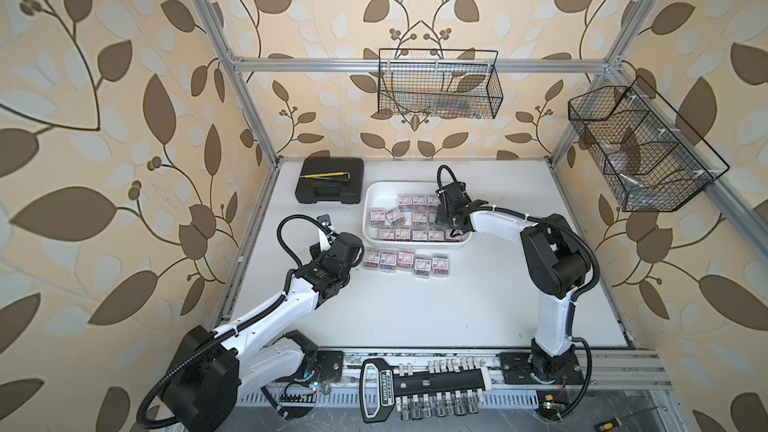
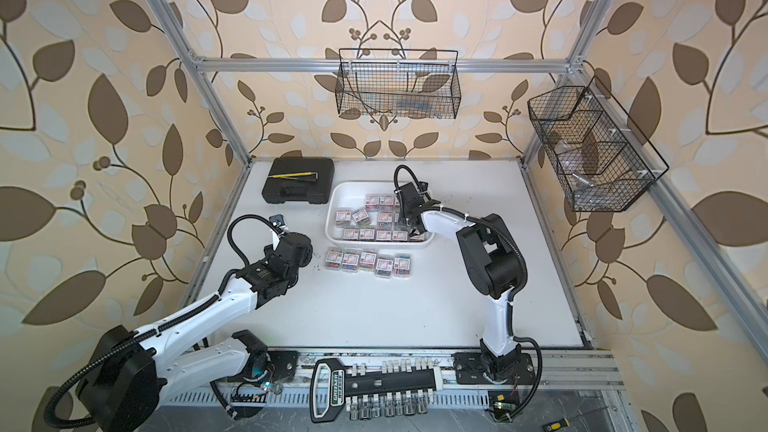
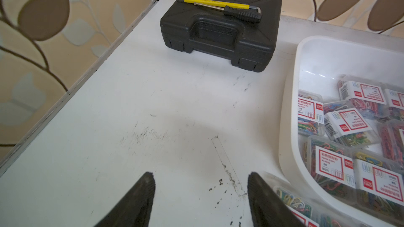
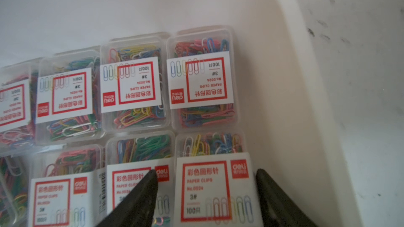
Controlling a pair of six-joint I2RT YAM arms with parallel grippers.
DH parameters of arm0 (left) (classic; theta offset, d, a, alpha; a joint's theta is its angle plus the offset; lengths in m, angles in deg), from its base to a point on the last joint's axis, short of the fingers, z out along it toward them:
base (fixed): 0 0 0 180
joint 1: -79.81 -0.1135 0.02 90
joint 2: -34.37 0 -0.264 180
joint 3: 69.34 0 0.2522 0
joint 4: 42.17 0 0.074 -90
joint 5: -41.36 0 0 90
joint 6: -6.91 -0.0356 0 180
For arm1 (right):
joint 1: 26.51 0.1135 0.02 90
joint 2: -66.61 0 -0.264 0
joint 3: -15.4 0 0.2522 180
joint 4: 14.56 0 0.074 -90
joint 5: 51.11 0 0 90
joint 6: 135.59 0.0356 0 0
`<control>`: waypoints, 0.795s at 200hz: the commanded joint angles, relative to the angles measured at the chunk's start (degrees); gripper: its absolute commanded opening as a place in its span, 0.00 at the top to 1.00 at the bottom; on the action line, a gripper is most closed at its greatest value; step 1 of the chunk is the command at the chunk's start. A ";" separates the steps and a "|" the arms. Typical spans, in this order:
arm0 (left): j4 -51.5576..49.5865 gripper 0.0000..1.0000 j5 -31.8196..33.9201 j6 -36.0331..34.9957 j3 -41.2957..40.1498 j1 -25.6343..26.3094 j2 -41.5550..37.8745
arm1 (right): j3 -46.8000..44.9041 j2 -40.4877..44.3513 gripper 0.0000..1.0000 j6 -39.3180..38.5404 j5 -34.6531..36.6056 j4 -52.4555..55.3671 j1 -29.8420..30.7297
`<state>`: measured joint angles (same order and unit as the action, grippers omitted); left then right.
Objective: Take the paper clips out of the storage box
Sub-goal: Pick up the boxed paper clips from the storage box.
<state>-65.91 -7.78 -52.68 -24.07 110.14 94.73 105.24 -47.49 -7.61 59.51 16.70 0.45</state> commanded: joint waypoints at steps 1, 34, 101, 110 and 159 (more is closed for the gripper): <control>0.90 0.31 1.06 -0.30 0.07 0.01 -0.42 | 0.57 -2.06 0.38 -0.23 1.07 1.94 -0.15; 0.84 0.31 1.16 -0.31 0.05 0.04 -0.42 | 1.07 0.93 0.50 -0.97 2.05 2.78 -0.11; 0.75 0.31 1.02 -0.18 0.02 0.06 -0.67 | 0.65 14.19 0.51 -3.25 5.34 5.38 2.75; 0.79 0.31 0.98 -0.18 -0.12 0.00 -0.77 | -0.81 17.04 0.51 -3.16 5.75 5.08 3.16; 1.01 0.30 0.75 -0.52 -0.22 0.07 -1.12 | -21.69 38.92 0.51 1.04 9.19 0.92 4.86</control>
<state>-65.78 -7.83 -52.79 -24.07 110.14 94.69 93.78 -16.78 -9.62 65.11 17.88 4.84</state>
